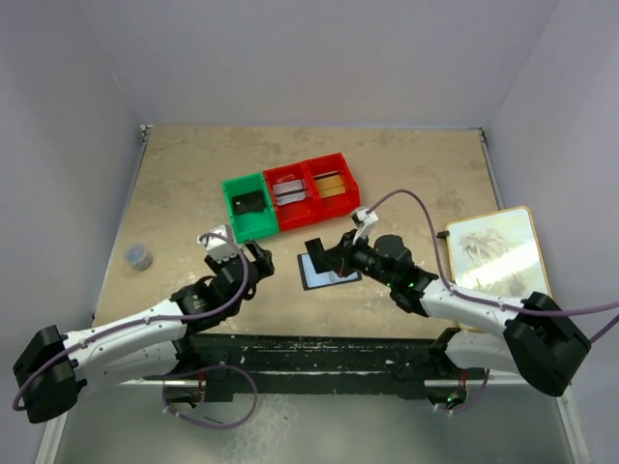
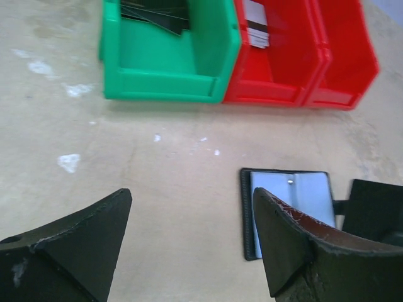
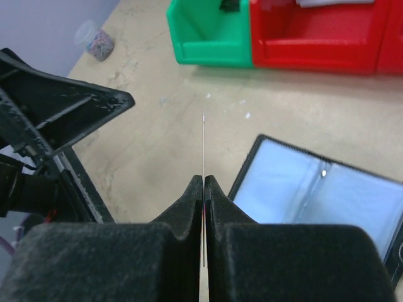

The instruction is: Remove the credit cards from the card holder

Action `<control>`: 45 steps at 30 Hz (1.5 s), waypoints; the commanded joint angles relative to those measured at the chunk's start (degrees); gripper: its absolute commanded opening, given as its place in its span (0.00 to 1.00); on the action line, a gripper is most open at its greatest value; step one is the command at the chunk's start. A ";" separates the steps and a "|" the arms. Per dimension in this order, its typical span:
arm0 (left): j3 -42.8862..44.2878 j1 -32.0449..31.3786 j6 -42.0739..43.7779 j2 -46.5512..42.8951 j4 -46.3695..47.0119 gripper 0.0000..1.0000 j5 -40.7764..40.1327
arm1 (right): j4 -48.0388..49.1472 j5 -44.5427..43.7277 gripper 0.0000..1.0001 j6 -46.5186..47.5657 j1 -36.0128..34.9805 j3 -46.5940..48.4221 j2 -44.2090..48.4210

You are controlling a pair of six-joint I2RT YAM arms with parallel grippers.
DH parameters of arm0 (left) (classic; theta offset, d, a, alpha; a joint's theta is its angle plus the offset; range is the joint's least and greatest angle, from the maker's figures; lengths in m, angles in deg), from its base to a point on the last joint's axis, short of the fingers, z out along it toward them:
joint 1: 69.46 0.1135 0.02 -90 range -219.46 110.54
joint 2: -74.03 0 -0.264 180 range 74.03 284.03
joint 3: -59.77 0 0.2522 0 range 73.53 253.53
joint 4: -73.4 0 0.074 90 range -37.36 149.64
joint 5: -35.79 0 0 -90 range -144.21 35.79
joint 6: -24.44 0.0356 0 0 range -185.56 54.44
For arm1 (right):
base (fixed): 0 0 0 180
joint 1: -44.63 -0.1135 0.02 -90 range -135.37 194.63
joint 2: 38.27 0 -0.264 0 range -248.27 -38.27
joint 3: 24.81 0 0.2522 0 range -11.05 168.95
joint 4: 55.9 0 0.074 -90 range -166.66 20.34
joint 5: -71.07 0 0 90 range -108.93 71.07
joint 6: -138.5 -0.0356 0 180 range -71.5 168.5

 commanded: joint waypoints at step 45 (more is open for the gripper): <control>20.50 -0.09 -34.99 -18.43 -63.94 0.80 -30.14 | -15.22 5.53 0.00 58.61 -4.94 63.59 -48.91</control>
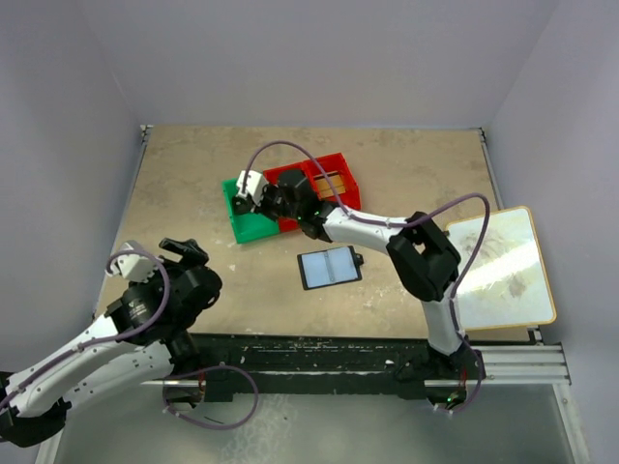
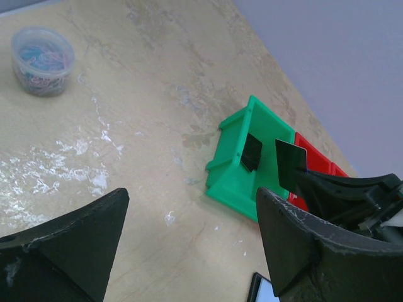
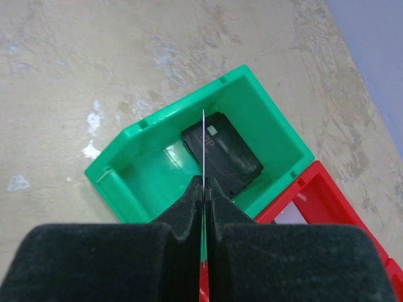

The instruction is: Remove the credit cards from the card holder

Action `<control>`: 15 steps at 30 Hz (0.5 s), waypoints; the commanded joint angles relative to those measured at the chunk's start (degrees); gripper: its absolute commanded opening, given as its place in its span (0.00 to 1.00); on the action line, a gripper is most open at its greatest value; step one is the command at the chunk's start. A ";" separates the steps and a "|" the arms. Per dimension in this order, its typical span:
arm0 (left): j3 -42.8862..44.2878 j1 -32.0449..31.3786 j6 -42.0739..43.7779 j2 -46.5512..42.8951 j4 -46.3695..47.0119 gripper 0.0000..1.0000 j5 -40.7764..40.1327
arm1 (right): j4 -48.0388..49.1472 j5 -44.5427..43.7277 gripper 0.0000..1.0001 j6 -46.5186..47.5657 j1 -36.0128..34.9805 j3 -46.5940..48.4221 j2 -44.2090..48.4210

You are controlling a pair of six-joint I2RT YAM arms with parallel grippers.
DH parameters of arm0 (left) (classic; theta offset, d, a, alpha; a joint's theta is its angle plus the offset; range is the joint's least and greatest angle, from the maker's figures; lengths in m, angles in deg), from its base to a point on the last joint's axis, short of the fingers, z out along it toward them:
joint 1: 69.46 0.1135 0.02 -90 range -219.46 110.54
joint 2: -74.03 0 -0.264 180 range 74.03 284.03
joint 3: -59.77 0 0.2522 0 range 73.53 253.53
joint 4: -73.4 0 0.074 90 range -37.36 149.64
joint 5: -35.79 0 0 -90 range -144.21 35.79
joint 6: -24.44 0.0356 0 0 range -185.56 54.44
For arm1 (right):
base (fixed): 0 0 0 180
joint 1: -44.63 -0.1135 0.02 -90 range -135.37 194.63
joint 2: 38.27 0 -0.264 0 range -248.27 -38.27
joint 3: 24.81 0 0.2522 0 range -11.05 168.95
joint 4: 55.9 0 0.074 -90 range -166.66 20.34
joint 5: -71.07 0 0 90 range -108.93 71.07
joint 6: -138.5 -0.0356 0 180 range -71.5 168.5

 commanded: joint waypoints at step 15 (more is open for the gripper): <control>2.71 -0.10 21.39 -4.88 5.68 0.80 0.81 | -11.77 -0.36 0.00 13.73 1.84 23.77 -16.00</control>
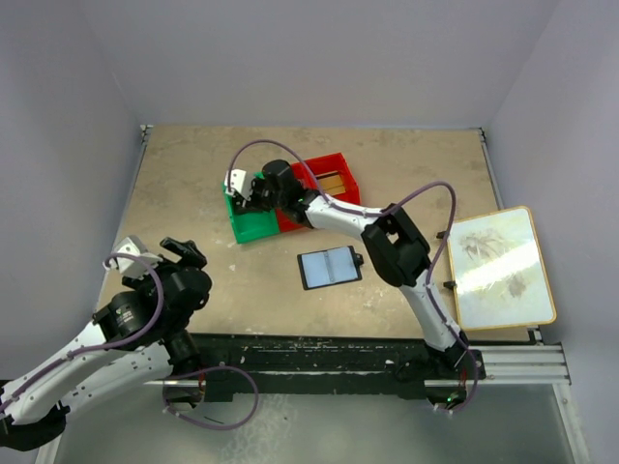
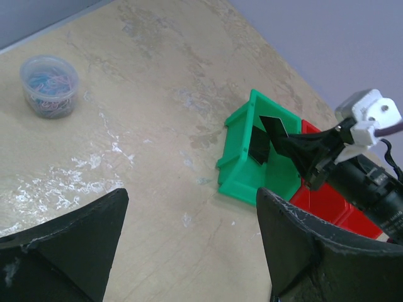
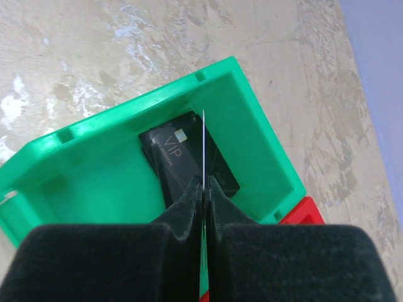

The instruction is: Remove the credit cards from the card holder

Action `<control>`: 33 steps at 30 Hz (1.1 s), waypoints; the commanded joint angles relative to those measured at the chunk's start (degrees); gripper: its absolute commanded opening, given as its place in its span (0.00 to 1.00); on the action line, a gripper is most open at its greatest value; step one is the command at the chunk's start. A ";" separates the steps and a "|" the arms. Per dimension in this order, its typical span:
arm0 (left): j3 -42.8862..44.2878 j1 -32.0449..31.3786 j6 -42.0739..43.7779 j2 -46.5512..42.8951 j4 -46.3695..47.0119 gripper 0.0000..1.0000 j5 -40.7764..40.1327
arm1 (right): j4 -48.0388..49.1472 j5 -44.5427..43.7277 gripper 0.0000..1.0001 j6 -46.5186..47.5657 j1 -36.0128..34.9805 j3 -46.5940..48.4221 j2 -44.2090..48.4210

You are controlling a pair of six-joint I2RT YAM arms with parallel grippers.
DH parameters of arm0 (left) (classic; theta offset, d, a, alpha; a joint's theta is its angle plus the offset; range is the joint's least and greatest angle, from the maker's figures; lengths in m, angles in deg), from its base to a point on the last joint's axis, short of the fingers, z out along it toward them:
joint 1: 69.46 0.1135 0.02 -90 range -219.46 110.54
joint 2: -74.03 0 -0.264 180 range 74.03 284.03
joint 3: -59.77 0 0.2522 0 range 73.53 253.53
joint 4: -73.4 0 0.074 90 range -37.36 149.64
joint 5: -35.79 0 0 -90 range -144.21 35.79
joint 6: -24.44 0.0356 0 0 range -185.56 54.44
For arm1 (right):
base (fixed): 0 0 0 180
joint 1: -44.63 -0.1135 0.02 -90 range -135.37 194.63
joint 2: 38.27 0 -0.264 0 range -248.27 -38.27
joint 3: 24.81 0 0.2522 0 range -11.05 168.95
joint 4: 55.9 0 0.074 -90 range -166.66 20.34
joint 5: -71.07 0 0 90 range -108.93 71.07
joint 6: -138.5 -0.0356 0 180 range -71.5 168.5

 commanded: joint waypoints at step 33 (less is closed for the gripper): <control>0.90 -0.19 10.00 -2.39 5.75 0.80 2.55 | -9.59 -8.78 0.29 24.62 -1.20 13.88 -9.44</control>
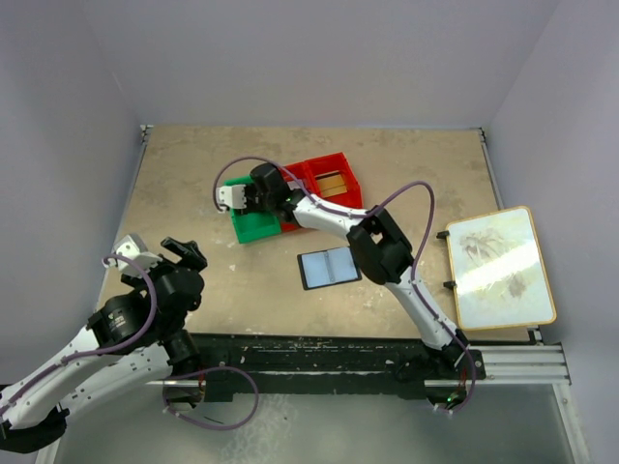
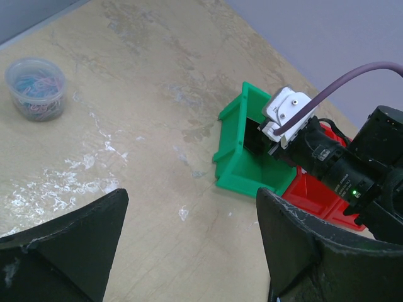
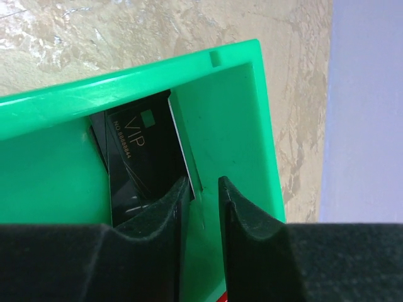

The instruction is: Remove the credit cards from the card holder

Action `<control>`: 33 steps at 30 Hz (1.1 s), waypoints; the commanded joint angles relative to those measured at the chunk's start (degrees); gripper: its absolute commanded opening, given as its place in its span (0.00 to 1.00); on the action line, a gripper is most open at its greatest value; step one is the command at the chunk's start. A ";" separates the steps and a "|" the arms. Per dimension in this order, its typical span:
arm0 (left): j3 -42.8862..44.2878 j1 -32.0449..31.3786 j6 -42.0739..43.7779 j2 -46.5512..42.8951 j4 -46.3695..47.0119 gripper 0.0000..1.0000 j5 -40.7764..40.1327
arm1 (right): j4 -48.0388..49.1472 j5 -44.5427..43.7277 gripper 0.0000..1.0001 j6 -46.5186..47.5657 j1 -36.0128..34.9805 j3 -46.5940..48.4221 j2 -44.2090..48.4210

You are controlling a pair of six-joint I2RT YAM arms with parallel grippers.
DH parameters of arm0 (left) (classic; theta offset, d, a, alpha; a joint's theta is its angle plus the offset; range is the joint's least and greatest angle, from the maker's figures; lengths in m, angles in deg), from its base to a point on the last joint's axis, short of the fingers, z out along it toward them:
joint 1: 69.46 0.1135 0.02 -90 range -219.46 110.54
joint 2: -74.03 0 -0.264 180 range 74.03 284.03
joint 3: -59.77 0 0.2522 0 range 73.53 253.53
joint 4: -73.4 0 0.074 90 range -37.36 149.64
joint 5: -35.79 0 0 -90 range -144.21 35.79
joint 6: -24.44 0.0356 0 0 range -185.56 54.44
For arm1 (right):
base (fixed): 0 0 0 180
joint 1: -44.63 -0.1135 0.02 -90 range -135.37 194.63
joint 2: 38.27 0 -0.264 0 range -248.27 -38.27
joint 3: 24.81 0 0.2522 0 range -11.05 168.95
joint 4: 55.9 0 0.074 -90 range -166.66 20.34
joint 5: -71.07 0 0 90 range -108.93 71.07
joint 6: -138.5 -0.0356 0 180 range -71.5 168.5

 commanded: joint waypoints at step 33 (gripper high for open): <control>0.41 -0.09 2.11 1.48 2.56 0.81 -0.11 | -18.41 2.74 0.05 -69.20 1.43 3.15 5.10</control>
